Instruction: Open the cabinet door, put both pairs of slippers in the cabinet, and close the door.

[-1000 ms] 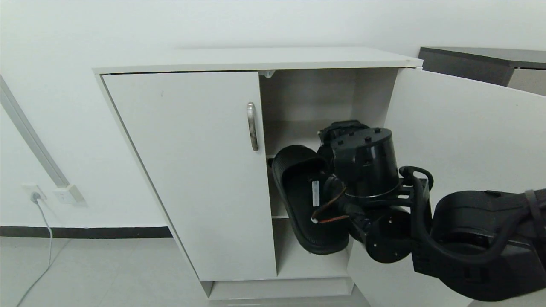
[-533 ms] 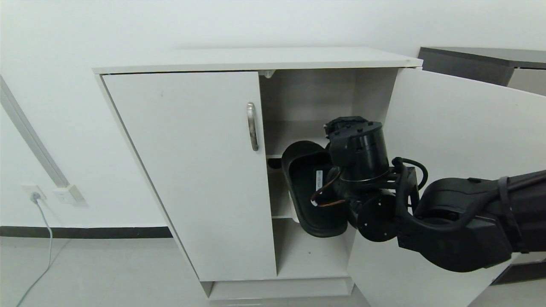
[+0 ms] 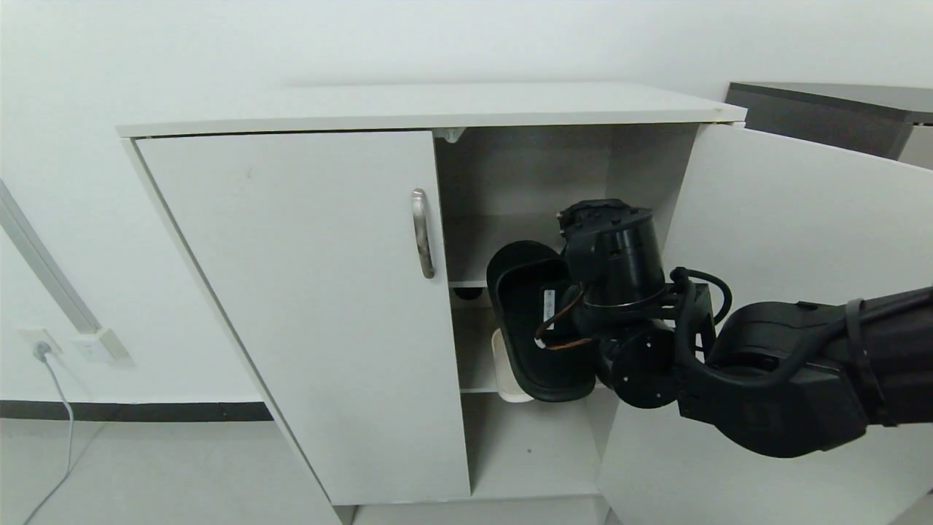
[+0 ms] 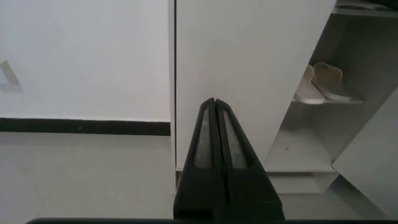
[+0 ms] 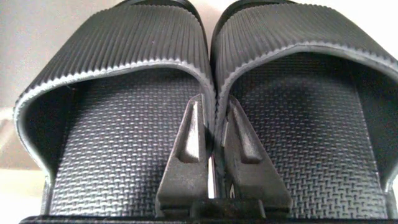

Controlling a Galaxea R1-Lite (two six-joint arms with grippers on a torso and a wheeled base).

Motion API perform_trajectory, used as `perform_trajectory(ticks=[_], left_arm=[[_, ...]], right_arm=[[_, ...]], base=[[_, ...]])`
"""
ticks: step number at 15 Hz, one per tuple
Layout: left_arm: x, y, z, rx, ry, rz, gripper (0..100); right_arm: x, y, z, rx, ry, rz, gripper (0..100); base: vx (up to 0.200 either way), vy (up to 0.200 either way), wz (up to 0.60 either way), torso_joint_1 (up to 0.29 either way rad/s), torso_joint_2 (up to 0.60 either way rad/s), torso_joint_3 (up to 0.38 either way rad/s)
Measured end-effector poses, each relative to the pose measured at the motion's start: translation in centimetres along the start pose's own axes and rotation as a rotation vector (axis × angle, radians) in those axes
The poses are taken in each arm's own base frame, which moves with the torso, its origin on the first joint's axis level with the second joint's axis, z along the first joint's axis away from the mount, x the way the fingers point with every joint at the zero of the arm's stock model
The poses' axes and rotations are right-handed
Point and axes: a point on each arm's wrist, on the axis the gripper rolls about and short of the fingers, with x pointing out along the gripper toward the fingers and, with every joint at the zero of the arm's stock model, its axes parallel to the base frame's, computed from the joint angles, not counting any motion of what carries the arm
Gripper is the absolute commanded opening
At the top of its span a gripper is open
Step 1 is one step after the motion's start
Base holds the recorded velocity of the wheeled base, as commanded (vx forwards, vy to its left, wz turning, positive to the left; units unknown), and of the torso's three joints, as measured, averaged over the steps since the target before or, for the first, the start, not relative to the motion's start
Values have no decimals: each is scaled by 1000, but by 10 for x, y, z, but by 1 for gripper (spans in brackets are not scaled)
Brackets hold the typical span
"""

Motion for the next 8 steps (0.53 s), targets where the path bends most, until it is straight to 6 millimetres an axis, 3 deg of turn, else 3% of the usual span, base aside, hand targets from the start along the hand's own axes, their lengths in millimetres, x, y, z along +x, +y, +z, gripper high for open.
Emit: perform_trajectory(ticks=[1, 8], left_arm=[[0, 0, 0, 0, -2, 1, 0], [0, 0, 0, 11, -1, 0, 0]], right_arm=[[0, 1, 0, 0, 0, 2, 0], [9, 8, 2, -8, 6, 3, 0]], base=[[200, 0, 0, -7, 2, 7], [0, 0, 0, 0, 0, 0]])
